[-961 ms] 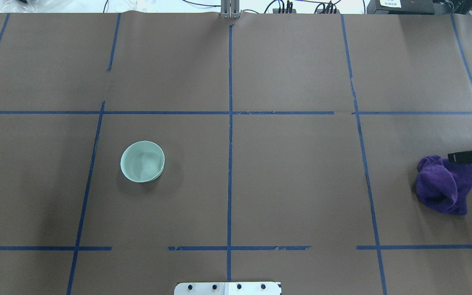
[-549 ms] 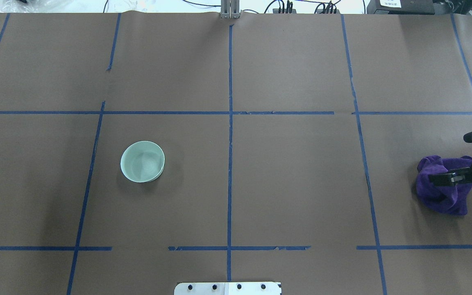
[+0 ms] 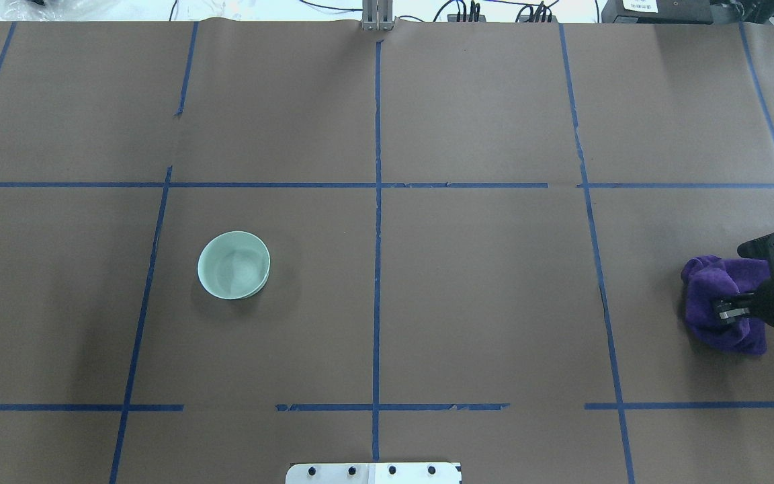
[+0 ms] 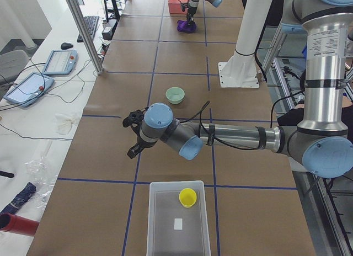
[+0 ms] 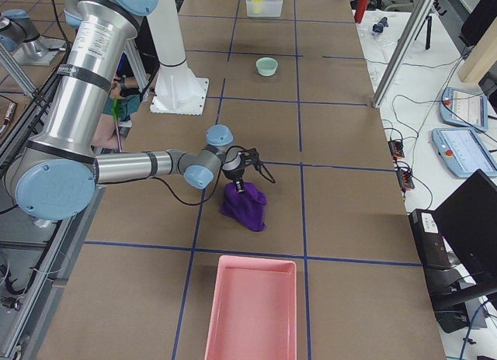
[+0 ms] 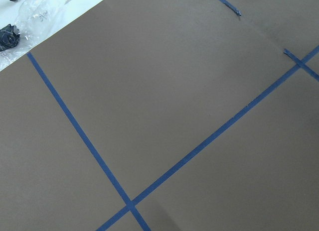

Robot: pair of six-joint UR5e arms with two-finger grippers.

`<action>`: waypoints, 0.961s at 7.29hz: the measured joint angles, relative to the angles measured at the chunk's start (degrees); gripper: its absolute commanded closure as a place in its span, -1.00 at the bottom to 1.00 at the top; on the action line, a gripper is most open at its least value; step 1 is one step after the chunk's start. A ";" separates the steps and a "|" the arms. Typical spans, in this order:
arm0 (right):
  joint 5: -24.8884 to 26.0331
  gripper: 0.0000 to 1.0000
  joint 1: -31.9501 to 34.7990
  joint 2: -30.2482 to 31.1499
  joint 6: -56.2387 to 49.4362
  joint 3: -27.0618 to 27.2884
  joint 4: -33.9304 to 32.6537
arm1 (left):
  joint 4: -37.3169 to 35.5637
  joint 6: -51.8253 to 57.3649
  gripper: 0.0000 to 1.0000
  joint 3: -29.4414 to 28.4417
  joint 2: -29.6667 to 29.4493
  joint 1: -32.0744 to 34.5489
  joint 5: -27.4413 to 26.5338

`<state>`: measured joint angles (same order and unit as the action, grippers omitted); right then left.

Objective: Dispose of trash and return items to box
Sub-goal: 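Grasp the purple cloth with the right gripper and lift it, then drop the purple cloth into the pink bin while the left gripper reaches the green bowl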

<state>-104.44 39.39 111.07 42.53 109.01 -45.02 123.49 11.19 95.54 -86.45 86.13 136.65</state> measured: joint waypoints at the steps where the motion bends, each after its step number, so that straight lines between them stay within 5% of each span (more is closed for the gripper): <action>1: -0.83 1.00 2.18 -0.01 -5.34 0.02 -0.67 | 0.00 -0.02 -1.00 0.01 -0.03 0.00 -0.02; 4: -14.83 1.00 24.34 -1.71 -31.87 2.10 -13.76 | 0.00 -0.03 -1.00 0.16 -0.15 0.00 -0.01; 7: -22.41 1.00 49.28 -11.12 -70.78 2.41 -41.86 | 0.00 -0.09 -1.00 0.54 -0.24 0.00 0.02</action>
<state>-126.85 88.67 99.95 -28.25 111.42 -86.89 123.49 11.11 96.09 -86.68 86.13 136.67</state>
